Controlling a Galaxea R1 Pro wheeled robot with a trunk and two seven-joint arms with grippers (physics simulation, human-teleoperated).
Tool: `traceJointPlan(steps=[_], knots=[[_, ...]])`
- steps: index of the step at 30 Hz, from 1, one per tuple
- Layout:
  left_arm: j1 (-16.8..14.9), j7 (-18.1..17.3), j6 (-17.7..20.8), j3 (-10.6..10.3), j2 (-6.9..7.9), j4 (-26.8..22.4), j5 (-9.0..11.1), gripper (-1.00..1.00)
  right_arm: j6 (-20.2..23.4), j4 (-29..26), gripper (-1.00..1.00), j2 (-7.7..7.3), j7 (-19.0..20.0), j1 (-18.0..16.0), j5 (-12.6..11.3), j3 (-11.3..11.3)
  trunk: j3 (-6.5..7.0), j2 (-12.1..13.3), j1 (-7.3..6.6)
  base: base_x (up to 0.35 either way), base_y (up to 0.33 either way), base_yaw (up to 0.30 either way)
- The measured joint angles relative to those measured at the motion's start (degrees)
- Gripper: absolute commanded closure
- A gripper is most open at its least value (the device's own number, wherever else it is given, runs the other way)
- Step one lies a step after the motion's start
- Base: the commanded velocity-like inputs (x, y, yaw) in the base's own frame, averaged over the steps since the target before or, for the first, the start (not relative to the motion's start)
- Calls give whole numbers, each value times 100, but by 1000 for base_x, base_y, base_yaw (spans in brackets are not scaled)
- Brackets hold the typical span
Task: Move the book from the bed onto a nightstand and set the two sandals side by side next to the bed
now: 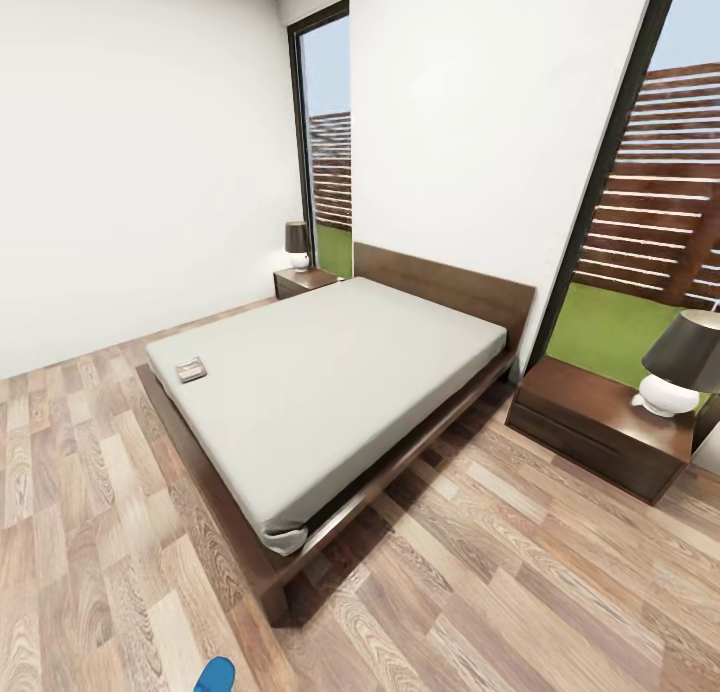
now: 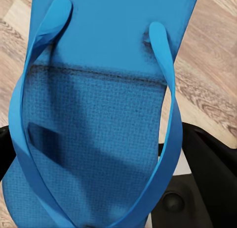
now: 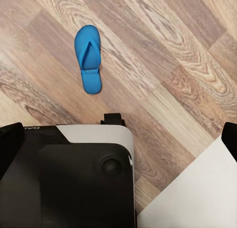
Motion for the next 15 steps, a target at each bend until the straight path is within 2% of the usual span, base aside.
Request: traceJointPlan(steps=[11, 14, 15], knots=[[0, -18, -6, 31, 39, -16, 27, 100, -13, 11, -100, 7, -6, -7, -6, 27, 0, 0, 0, 0, 0, 0], [0, -119, -5, 42, 49, -17, 41, 100, -14, 16, -100, 7, -6, -4, -6, 28, 0, 0, 0, 0, 0, 0], [0, -249, -4, 45, 53, -17, 48, 100, -14, 17, -100, 8, -6, -6, -6, 28, 0, 0, 0, 0, 0, 0]])
